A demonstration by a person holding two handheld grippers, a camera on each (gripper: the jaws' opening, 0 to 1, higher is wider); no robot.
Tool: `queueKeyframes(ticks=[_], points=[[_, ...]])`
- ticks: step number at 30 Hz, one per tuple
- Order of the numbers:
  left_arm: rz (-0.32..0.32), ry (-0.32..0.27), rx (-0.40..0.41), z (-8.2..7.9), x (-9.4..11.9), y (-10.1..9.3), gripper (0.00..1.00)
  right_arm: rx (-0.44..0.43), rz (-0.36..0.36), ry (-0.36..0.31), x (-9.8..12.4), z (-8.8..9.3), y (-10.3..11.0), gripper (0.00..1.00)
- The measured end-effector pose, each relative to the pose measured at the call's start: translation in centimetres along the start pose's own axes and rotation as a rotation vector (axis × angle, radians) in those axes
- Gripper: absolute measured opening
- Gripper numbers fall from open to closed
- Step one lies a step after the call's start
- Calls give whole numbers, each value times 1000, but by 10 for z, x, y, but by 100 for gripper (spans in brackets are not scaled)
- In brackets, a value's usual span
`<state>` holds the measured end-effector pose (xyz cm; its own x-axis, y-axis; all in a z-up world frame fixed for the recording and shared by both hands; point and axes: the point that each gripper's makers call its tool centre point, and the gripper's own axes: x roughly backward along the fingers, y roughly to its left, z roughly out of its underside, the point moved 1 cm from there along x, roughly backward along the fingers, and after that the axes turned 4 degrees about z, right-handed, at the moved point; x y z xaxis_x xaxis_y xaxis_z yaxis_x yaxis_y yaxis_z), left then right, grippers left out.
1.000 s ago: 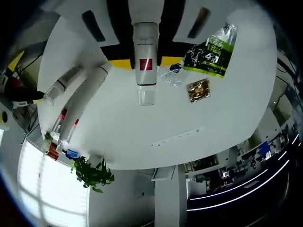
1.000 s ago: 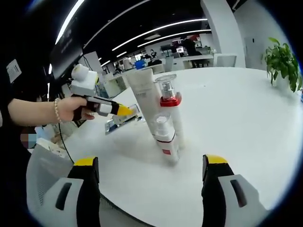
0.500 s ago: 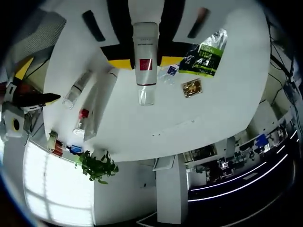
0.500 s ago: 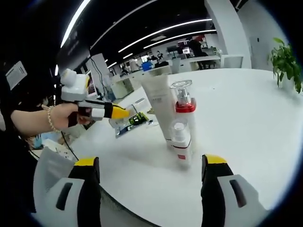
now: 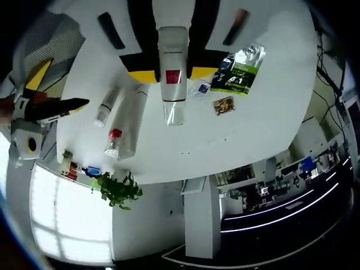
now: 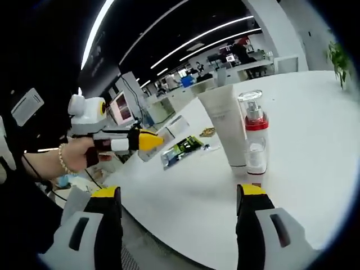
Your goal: Arrange the skincare products in the storage area until every visible bottle or jar stands upright without overlapping.
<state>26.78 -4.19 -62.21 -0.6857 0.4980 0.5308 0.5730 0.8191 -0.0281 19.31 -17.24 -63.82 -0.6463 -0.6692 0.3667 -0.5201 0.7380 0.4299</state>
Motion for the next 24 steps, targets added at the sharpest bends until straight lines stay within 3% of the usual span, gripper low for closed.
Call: queueKeyframes(ticks=[8,13,18,24], points=[[32,-50,-60,-2,18,-18,18,-90,-78,-55,-11,-17,14,80],[51,-79,-79,-6,29,-28,18,-203,-140,-113,-19,-31,26,78],[50,-85,-106,-5,42,-35,18,-227,-184,-104,-30,-29,42,77],[48,-91,-169,-6,52,-43,18,-397,-274,-156,-38,-38,68,69]])
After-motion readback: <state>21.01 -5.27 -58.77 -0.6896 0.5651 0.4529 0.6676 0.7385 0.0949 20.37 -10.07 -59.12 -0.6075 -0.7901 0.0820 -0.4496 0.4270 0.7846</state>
